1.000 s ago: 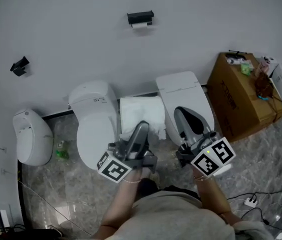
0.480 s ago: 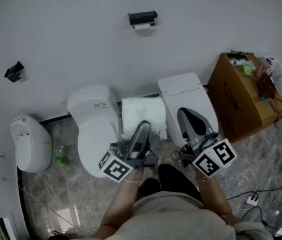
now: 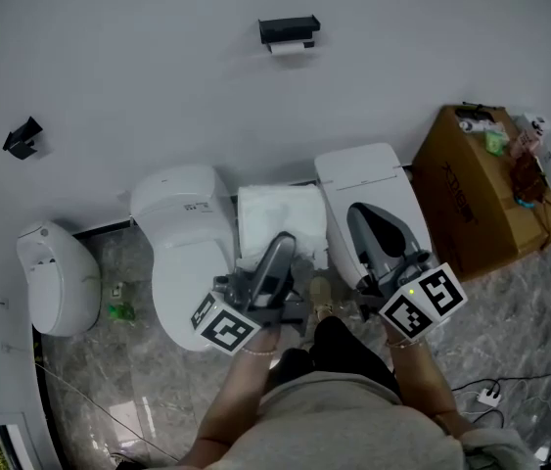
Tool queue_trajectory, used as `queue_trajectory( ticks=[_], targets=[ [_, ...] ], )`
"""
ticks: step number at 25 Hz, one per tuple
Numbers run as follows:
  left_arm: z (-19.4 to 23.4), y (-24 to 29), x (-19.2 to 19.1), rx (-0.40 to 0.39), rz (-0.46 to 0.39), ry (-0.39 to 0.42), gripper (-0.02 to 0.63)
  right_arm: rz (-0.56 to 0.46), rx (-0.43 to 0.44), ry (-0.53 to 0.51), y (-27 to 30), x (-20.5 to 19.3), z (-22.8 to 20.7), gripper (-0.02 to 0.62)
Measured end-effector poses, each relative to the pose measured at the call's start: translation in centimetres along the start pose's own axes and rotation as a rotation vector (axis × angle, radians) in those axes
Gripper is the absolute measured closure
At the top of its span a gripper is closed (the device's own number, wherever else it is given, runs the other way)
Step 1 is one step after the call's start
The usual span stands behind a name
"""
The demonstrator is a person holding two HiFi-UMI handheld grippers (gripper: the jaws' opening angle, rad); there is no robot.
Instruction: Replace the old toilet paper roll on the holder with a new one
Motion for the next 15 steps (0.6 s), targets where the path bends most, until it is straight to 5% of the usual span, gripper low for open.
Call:
queue_trajectory(
  ticks=[15],
  targets=[
    [10.2,7.8,-0.1,0.048,-0.023,0.044,0.167,0.006,0.072,0.015,11.7,0.4,-8.1,0.592]
  ],
)
Point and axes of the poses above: the fingertips, and each gripper's own axes: y forward along the fingers, z to its left, x out of its top, the point moved 6 cm from there along -y, backward along the fingers, and after that the axes turned 13 degrees about -x, right-handed, at the moved point
